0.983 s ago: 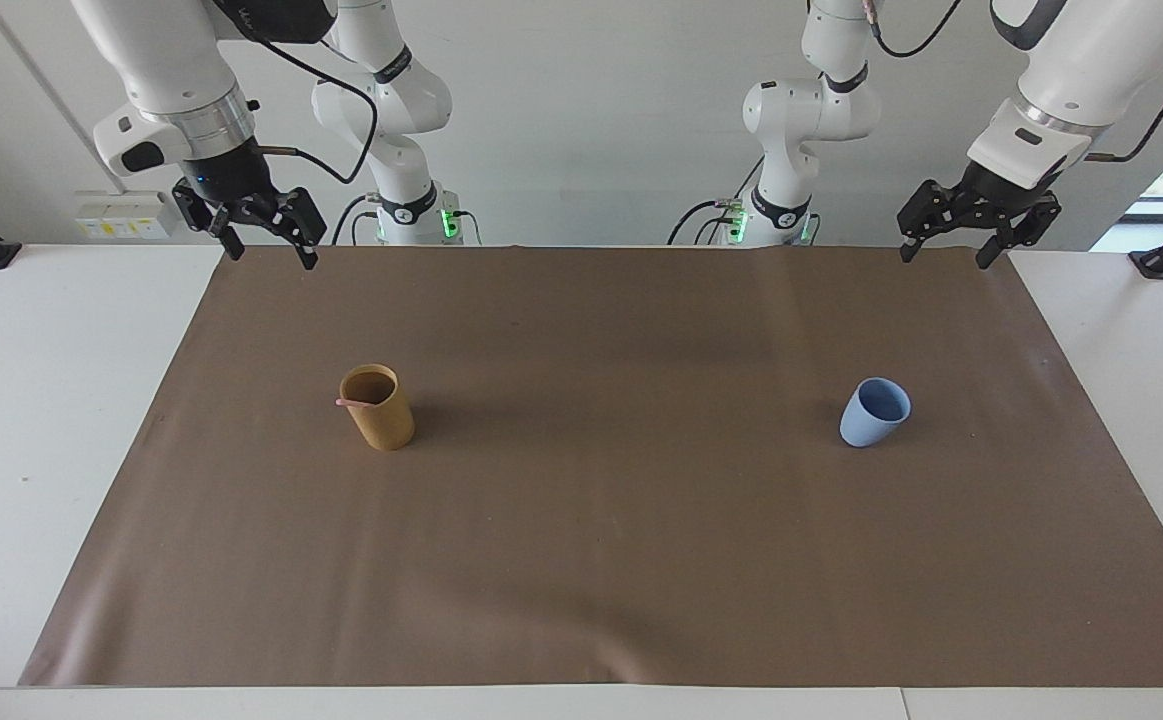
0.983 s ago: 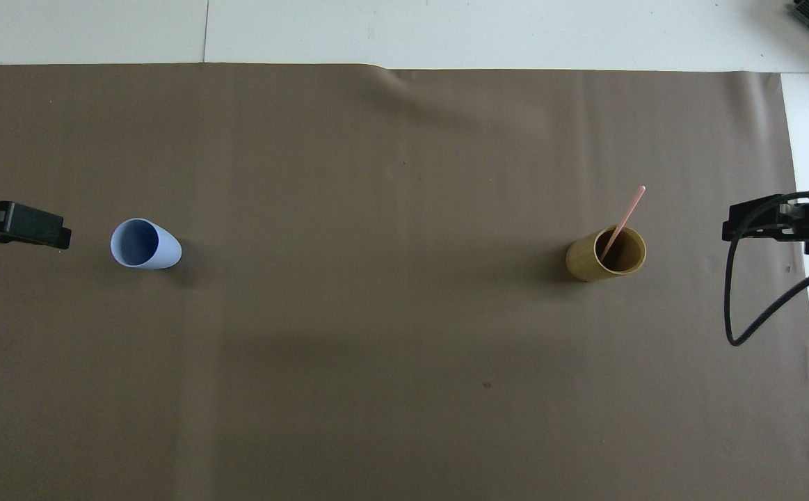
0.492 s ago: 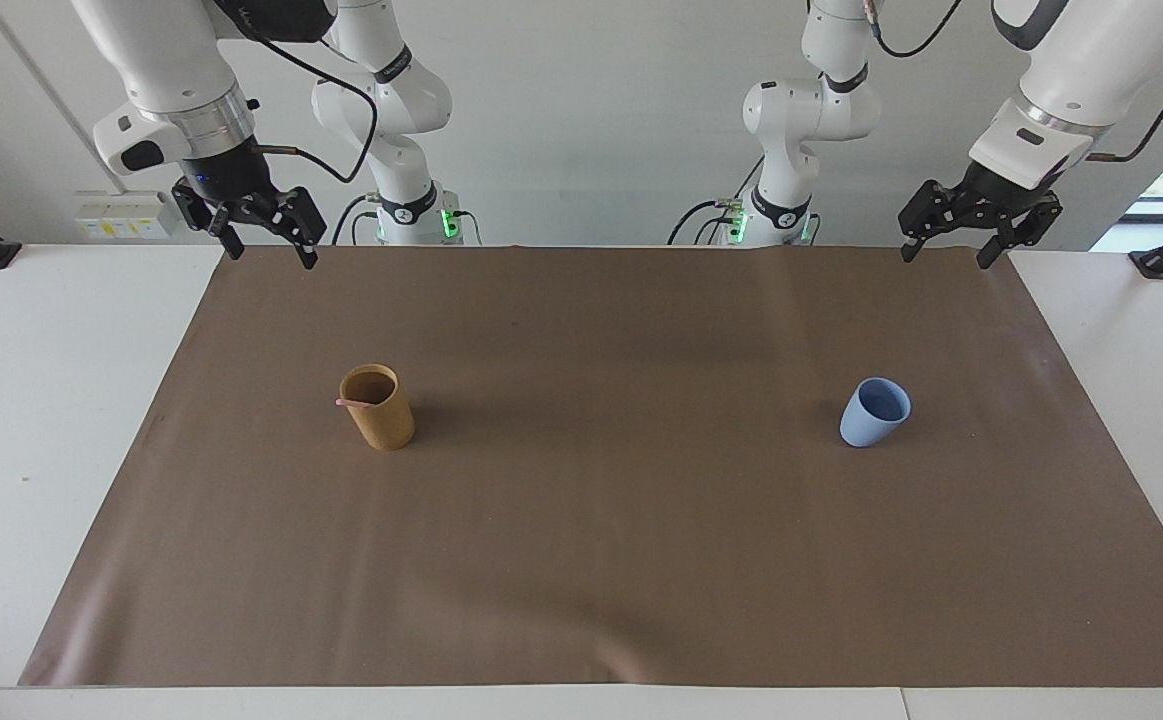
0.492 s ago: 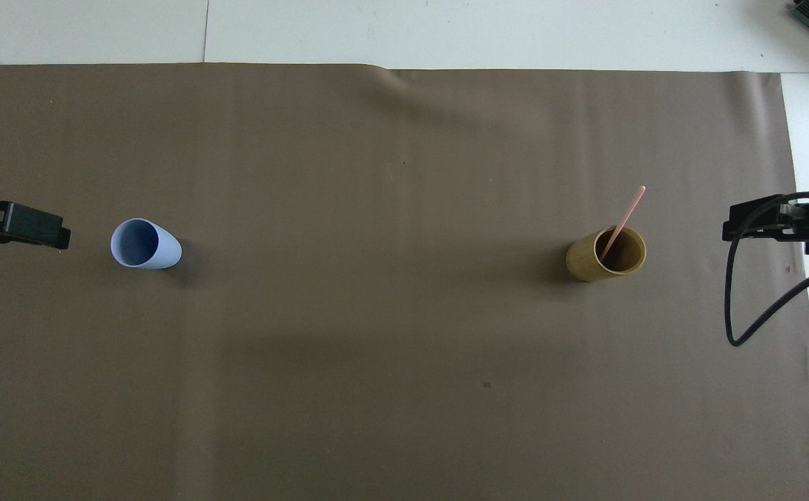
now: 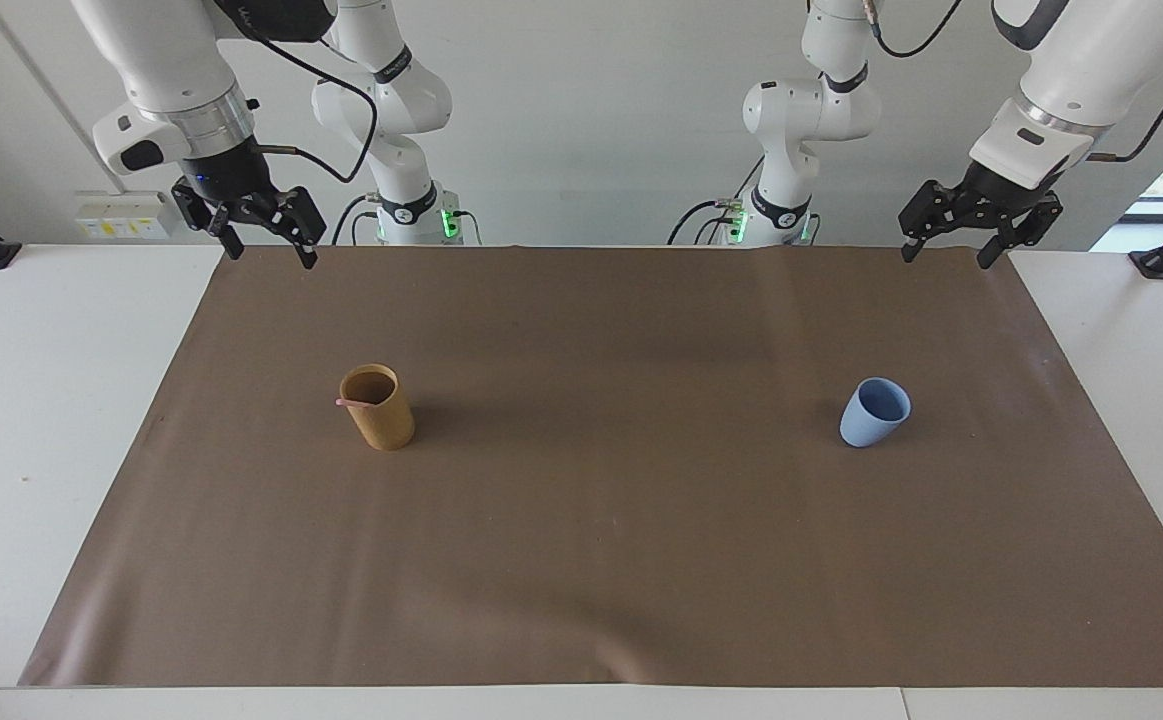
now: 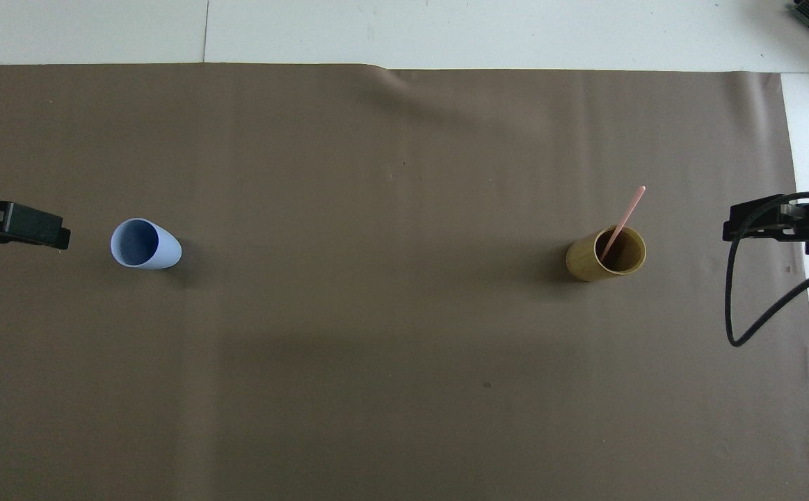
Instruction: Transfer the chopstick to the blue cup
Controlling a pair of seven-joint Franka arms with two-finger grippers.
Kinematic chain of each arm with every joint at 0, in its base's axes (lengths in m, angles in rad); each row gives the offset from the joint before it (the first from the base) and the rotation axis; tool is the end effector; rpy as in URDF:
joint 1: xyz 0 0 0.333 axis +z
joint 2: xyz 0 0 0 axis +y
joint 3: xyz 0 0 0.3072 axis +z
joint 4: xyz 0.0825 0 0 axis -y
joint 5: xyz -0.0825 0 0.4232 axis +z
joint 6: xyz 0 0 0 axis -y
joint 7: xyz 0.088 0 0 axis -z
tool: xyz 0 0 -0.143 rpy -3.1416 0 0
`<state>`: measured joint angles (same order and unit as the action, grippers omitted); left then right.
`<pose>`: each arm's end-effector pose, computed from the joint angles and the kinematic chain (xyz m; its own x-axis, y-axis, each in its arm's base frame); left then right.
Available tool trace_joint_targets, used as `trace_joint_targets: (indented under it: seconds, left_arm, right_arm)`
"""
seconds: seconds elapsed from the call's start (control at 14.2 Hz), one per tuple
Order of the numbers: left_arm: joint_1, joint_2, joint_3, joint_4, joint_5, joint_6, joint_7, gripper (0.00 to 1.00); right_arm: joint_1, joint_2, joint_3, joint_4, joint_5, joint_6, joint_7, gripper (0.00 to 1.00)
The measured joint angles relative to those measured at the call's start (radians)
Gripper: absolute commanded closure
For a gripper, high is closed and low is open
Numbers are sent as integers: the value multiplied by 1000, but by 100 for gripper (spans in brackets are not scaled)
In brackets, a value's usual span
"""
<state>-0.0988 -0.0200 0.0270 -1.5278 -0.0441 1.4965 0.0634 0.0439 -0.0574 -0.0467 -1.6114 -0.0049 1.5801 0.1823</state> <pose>0.5779 -0.0480 0.6069 0.9904 -0.1380 -0.0084 -0.1375 -0.9895 0.0452 0.5782 -0.0030 0.5933 0.9826 -0.1840 0.0260 -0.1840 -0.9829 -0.0025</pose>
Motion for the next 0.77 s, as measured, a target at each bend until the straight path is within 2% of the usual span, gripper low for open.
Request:
trace_joint_targets:
  seconds: [0.77]
  left_arm:
    - [0, 1, 0, -1, 0, 31, 11, 0]
  right_arm:
    - [-21, 0, -1, -2, 0, 0, -15, 0]
